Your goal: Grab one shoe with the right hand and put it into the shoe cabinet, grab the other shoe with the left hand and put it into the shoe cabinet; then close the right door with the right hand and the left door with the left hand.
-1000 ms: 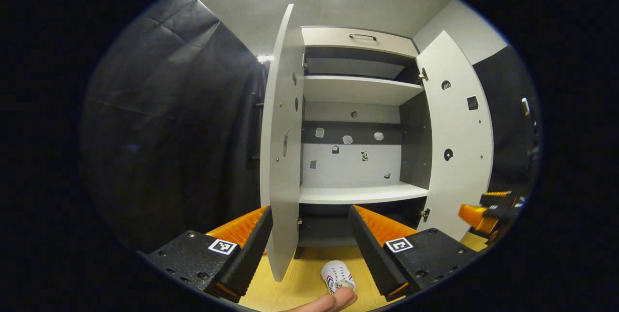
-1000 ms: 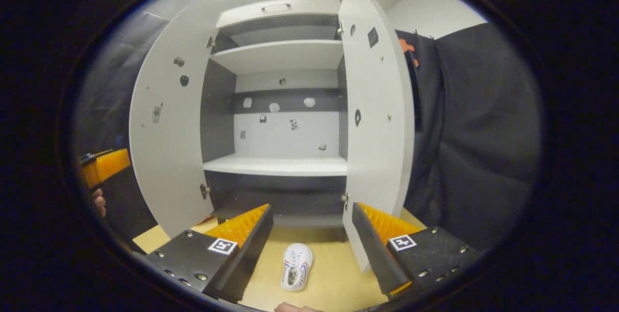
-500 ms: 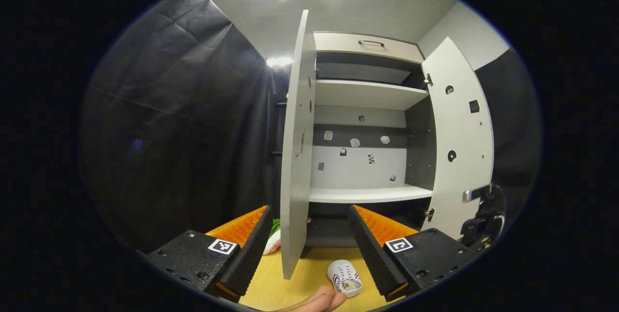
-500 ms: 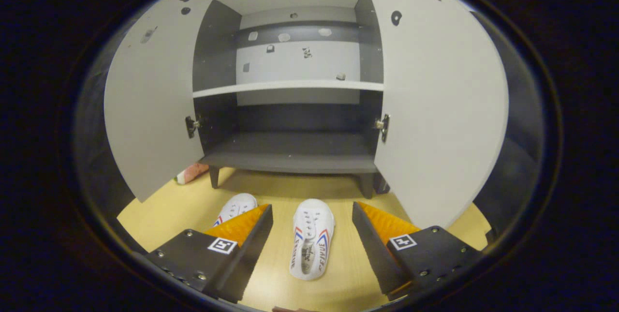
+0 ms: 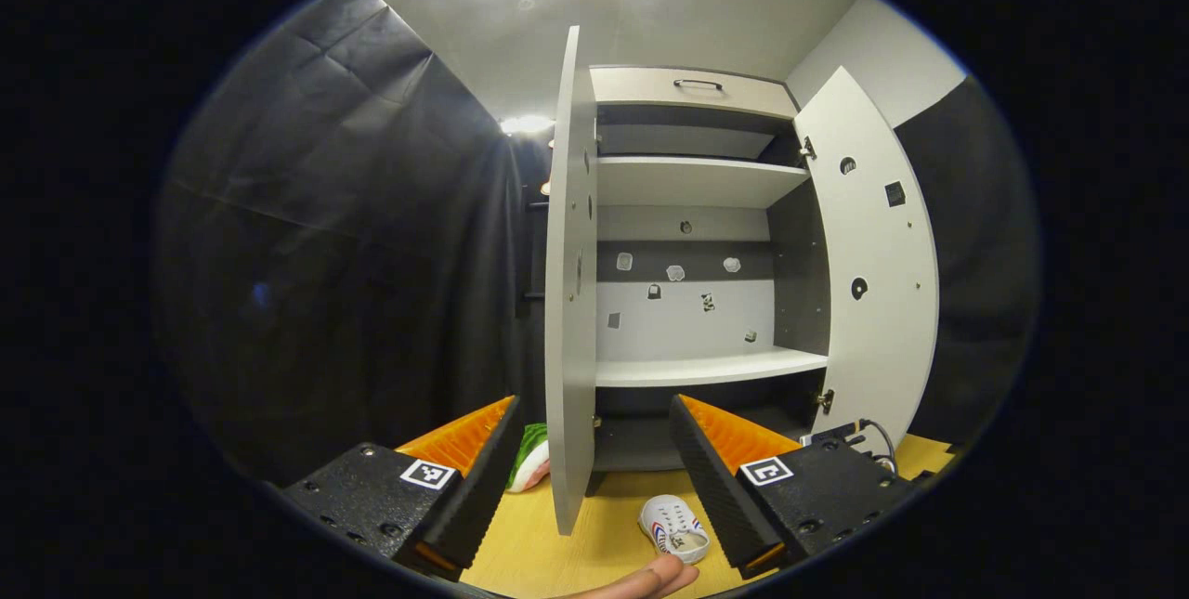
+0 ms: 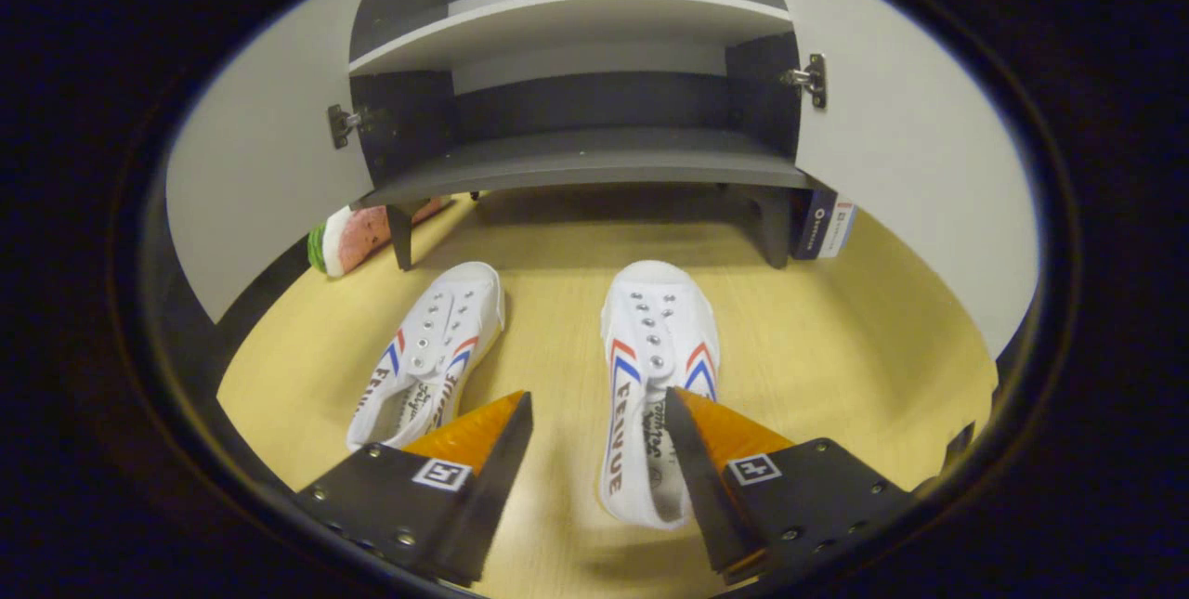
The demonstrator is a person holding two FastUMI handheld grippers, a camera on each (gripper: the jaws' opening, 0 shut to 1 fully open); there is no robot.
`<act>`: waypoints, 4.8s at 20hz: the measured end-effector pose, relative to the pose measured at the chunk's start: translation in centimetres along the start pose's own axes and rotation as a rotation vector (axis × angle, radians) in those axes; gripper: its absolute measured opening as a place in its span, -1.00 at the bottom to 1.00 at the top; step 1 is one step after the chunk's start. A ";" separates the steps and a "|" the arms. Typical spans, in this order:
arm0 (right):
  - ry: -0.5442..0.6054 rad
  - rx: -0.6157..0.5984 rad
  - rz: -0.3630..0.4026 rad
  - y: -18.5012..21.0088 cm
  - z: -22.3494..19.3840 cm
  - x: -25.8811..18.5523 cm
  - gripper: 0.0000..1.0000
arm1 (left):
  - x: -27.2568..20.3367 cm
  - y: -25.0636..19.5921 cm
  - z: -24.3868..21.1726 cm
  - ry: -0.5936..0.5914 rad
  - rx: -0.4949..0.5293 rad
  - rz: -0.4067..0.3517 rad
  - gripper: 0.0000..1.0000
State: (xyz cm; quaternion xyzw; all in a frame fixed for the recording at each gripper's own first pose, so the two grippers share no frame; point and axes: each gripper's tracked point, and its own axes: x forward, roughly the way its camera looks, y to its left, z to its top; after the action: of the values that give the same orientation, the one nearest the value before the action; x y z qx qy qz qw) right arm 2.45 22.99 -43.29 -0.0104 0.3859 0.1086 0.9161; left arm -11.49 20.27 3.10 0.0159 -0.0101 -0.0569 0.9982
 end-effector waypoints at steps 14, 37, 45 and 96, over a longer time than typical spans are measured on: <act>-0.271 0.184 0.090 -1.9 3.1 1.9 -0.96 | 1.2 -0.5 -3.1 0.093 -0.017 -0.053 0.92; -0.688 -0.073 0.144 1.0 29.2 -21.8 -0.96 | 5.6 -1.4 -3.2 0.034 -0.032 -0.083 0.92; -0.647 -0.140 0.069 1.2 40.6 -16.0 -0.96 | 9.5 -2.0 -5.8 0.075 -0.088 -0.079 0.92; -0.784 -0.075 -0.045 -4.5 24.2 -20.6 0.95 | 10.0 -8.4 -40.5 0.871 -0.087 -0.164 0.96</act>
State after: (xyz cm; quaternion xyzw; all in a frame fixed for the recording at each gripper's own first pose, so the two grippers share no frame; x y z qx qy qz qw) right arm 6.46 17.14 -11.96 -0.0104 0.0024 0.0982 0.9951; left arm -1.61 11.98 -37.48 -0.0026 0.4151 -0.1243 0.9012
